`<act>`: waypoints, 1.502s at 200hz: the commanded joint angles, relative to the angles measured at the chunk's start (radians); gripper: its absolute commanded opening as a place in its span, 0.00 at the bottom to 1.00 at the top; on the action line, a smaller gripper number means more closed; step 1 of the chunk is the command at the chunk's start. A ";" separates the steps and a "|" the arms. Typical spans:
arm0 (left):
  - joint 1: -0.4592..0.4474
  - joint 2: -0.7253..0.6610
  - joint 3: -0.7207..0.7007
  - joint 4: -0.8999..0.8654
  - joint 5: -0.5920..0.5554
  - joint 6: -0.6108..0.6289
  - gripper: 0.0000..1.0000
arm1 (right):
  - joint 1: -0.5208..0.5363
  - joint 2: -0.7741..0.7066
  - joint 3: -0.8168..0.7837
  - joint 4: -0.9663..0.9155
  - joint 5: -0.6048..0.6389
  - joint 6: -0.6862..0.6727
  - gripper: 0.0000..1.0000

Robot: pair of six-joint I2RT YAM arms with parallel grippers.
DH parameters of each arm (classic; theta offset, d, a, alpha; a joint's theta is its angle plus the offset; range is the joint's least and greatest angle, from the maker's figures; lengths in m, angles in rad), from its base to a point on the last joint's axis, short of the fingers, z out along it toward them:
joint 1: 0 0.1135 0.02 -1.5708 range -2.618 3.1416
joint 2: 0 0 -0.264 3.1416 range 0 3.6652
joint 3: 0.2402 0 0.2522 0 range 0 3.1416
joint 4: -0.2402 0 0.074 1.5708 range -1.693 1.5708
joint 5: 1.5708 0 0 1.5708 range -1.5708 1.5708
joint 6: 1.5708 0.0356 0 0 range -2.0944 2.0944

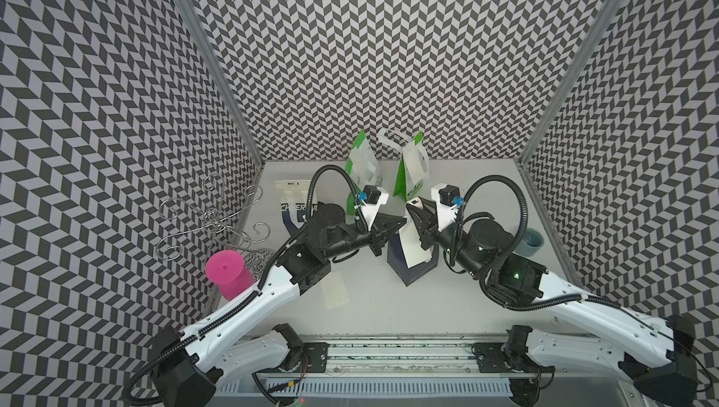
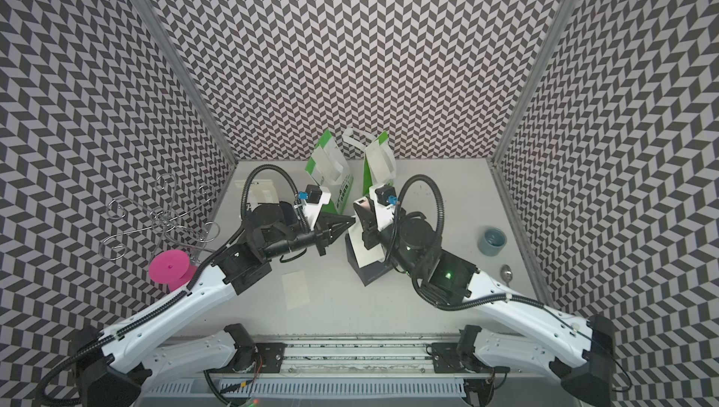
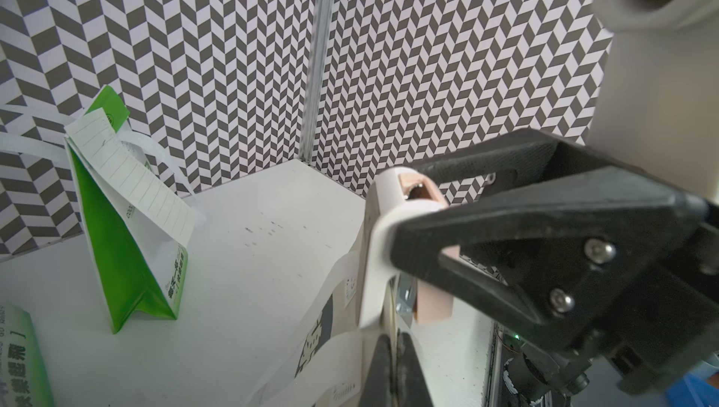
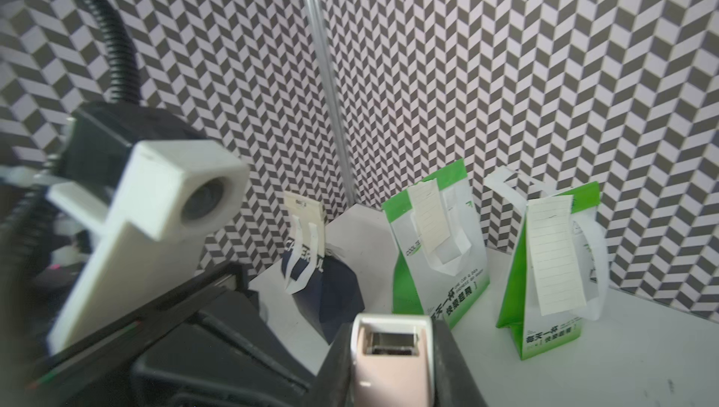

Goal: Staple the receipts to the bags
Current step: Pick up the stapler from the takeout bag, then place the takeout bag at the center of the board.

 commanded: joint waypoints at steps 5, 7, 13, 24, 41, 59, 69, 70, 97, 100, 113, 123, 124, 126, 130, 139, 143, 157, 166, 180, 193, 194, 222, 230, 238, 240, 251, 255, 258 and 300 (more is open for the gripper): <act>-0.006 0.007 0.040 0.021 -0.042 -0.018 0.00 | -0.011 -0.019 0.028 0.081 0.238 0.023 0.00; -0.006 0.008 0.041 0.022 -0.044 -0.017 0.00 | -0.013 -0.021 0.028 0.080 0.246 0.025 0.00; -0.006 0.015 0.046 0.022 -0.044 -0.009 0.00 | -0.024 -0.028 0.030 0.075 0.272 0.031 0.00; -0.006 0.033 0.052 0.033 -0.049 -0.006 0.00 | -0.056 -0.046 0.029 0.065 0.283 0.040 0.00; -0.005 0.078 0.075 0.060 -0.074 0.002 0.00 | -0.108 -0.083 0.015 0.055 0.299 0.053 0.00; -0.005 0.169 0.143 0.080 -0.117 0.029 0.00 | -0.138 -0.128 -0.028 0.073 0.330 0.049 0.00; -0.002 0.228 0.181 0.107 -0.150 0.038 0.00 | -0.141 -0.153 -0.055 0.086 0.342 0.050 0.00; -0.002 0.233 0.183 0.110 -0.154 0.039 0.00 | -0.141 -0.155 -0.057 0.088 0.343 0.050 0.00; 0.033 0.406 0.306 0.206 -0.160 0.034 0.00 | -0.141 -0.198 -0.107 0.067 0.341 0.087 0.00; 0.036 0.424 0.325 0.211 -0.159 0.037 0.00 | -0.141 -0.202 -0.111 0.063 0.341 0.091 0.00; 0.046 0.513 0.406 0.228 -0.173 0.057 0.00 | -0.141 -0.225 -0.132 0.047 0.339 0.109 0.00; 0.061 0.581 0.470 0.237 -0.167 0.058 0.00 | -0.141 -0.240 -0.144 0.027 0.333 0.124 0.00; 0.064 0.587 0.477 0.238 -0.166 0.056 0.00 | -0.141 -0.243 -0.145 0.025 0.332 0.124 0.00; 0.067 0.602 0.488 0.240 -0.165 0.054 0.00 | -0.141 -0.246 -0.149 0.022 0.330 0.127 0.00; 0.073 0.629 0.513 0.244 -0.159 0.050 0.00 | -0.141 -0.254 -0.154 0.015 0.329 0.131 0.00; 0.087 0.688 0.570 0.251 -0.141 0.037 0.00 | -0.141 -0.272 -0.163 -0.003 0.324 0.136 0.00; 0.092 0.713 0.590 0.256 -0.135 0.030 0.00 | -0.141 -0.280 -0.167 -0.008 0.324 0.136 0.00; 0.100 0.796 0.662 0.272 -0.106 0.007 0.00 | -0.140 -0.303 -0.176 -0.024 0.334 0.133 0.00; 0.099 0.849 0.717 0.260 -0.081 0.001 0.00 | -0.141 -0.315 -0.179 -0.028 0.335 0.131 0.00; 0.092 0.912 0.780 0.264 -0.060 -0.022 0.00 | -0.141 -0.327 -0.176 -0.033 0.328 0.130 0.00; 0.082 0.957 0.828 0.256 -0.051 -0.029 0.00 | -0.141 -0.326 -0.166 -0.043 0.327 0.131 0.00; 0.082 0.961 0.830 0.256 -0.051 -0.029 0.00 | -0.141 -0.325 -0.166 -0.044 0.327 0.131 0.00; 0.066 1.038 0.916 0.226 -0.048 -0.037 0.00 | -0.141 -0.318 -0.165 -0.050 0.322 0.132 0.00; 0.062 1.059 0.941 0.210 -0.047 -0.033 0.00 | -0.141 -0.315 -0.165 -0.052 0.319 0.134 0.00; 0.059 1.075 0.958 0.200 -0.048 -0.037 0.00 | -0.141 -0.312 -0.163 -0.054 0.320 0.138 0.00; 0.059 1.078 0.962 0.197 -0.046 -0.037 0.00 | -0.141 -0.310 -0.163 -0.055 0.321 0.137 0.00; 0.056 1.094 0.977 0.186 -0.040 -0.043 0.00 | -0.141 -0.304 -0.158 -0.060 0.323 0.137 0.00; 0.055 1.099 0.980 0.182 -0.042 -0.047 0.00 | -0.141 -0.302 -0.156 -0.062 0.322 0.138 0.00; 0.055 1.100 0.981 0.180 -0.040 -0.049 0.00 | -0.141 -0.300 -0.153 -0.064 0.321 0.137 0.00; 0.041 1.100 0.991 0.166 -0.008 -0.043 0.37 | -0.141 -0.300 -0.123 -0.115 0.306 0.151 0.00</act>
